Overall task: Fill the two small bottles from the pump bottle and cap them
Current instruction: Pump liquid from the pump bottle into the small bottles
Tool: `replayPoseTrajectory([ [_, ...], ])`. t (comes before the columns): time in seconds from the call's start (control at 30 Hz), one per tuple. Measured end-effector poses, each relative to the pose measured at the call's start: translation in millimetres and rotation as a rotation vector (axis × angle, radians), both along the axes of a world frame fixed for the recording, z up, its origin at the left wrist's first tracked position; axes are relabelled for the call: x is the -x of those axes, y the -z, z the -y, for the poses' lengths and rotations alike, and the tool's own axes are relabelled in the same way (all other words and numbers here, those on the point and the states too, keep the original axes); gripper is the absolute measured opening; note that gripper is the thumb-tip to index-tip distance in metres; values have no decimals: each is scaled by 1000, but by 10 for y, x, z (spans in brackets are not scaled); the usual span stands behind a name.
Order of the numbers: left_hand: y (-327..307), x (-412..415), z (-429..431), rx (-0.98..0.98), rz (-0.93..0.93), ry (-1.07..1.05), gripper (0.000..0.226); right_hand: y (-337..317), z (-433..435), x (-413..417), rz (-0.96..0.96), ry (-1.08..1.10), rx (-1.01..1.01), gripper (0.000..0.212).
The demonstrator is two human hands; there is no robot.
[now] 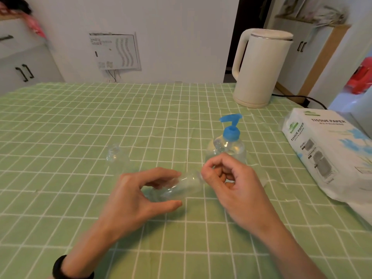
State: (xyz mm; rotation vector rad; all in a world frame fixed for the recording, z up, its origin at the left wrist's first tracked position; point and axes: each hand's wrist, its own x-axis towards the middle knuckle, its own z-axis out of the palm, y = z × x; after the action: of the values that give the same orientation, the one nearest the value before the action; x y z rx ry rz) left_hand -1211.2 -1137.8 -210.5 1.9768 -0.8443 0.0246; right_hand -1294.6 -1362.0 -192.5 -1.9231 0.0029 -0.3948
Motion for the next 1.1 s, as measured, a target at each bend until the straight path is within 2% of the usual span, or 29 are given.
replayPoseTrajectory([
  [0.03,-3,-5,-13,-6,-11,-1,52,6,15,5,-20,-31,11,6],
  [0.1,-6,-7,-22,-7,-44,6,53,3,39,23,-38,-77,49,21],
  [0.27,8,22,17,34,-76,10,52,-19,46,52,-68,-43,98,40],
  [0.33,-13,32,14,52,-87,3,54,4,57,51,-61,-14,99,36],
  [0.43,-37,26,-5,73,-118,-8,54,13,90,62,-79,-39,129,57],
  [0.6,-45,32,1,70,-140,-15,52,-4,80,57,-82,-7,65,35],
  [0.63,-48,37,3,70,-140,-14,52,5,87,52,-75,-3,83,39],
  [0.7,-56,44,3,75,-141,-11,53,-13,105,63,-78,-9,95,63],
  [0.73,-61,45,3,80,-145,-9,53,-27,115,71,-81,-21,76,65],
  [0.83,-72,45,-3,83,-154,2,54,-57,113,76,-61,-43,6,43],
  [0.93,-64,48,2,60,-151,17,55,-46,102,75,-8,16,98,19],
  [1.0,-47,45,5,63,-150,21,55,-59,108,71,35,58,126,14],
  [1.1,-20,27,1,89,-150,26,50,-126,189,79,140,119,64,15],
])
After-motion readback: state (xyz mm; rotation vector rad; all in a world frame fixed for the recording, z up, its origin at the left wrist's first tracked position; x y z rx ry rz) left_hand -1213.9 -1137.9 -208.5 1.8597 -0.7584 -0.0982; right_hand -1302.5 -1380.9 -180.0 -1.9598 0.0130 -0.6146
